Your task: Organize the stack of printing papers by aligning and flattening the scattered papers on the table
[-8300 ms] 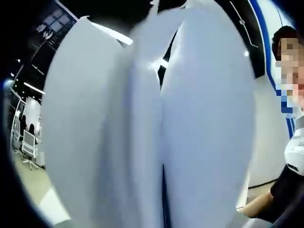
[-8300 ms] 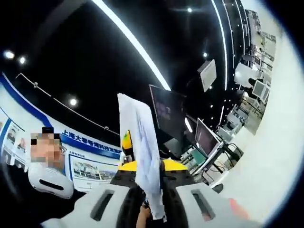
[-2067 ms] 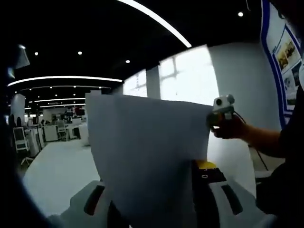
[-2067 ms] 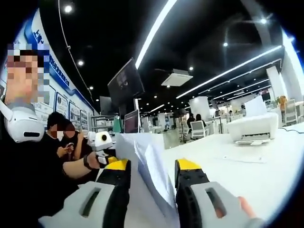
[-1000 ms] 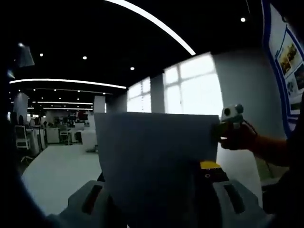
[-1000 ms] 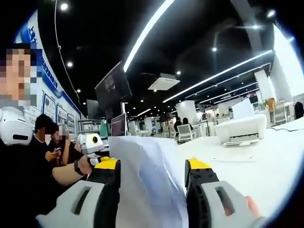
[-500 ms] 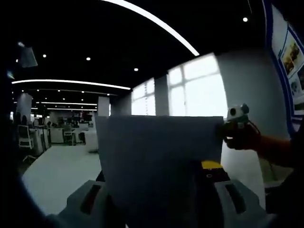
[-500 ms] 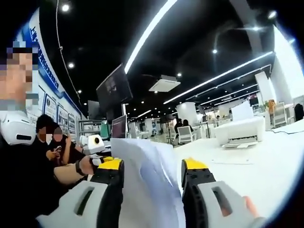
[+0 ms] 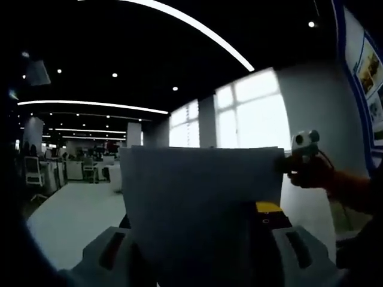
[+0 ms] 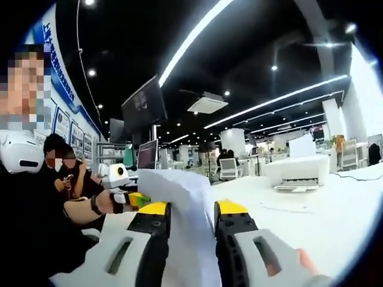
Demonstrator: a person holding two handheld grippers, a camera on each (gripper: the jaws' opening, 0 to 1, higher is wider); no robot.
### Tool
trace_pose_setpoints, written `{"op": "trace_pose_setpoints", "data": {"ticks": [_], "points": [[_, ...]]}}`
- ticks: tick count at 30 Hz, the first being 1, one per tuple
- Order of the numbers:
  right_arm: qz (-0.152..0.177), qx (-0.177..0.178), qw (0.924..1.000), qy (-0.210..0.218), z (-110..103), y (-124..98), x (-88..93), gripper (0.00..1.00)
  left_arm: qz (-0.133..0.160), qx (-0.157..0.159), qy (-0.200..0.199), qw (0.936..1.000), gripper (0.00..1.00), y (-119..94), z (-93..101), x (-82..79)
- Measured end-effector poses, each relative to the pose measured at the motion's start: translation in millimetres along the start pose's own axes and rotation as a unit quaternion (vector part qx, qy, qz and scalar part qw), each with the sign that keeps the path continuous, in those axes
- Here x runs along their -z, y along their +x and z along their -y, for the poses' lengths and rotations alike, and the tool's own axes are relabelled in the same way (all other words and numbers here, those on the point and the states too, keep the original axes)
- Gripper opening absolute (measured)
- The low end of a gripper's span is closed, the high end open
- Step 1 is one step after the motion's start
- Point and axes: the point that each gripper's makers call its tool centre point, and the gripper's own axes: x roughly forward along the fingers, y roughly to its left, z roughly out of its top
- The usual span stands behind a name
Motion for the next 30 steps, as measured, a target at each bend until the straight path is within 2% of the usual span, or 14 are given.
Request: {"op": "trace_pose_setpoints", "data": {"ticks": [8, 16, 23, 30], "points": [[0.0, 0.009, 1.0, 0.002, 8.9, -10.2, 4.3, 0.23, -0.001, 0.007, -0.003, 1.0, 0.59, -1.8, 3.7, 1.1], [-0.003, 0.009, 0.9999, -0.004, 5.8, -8.2, 4.4, 0.22, -0.004, 0.008, -0.004, 1.0, 0.59, 1.6, 7.9, 2.1], [0.001, 0.008, 0.9999, -0.008, 8.2, -13.9, 4.1, 0.11, -0.003, 0.004, -0.002, 1.0, 0.59, -1.0, 5.1, 1.5], [0.0, 0.006, 0.9999, -0.009, 8.2, -15.1, 3.9, 0.09, 0.005, 0.008, 0.001, 1.0, 0.57, -15.0, -2.0, -4.8]]}}
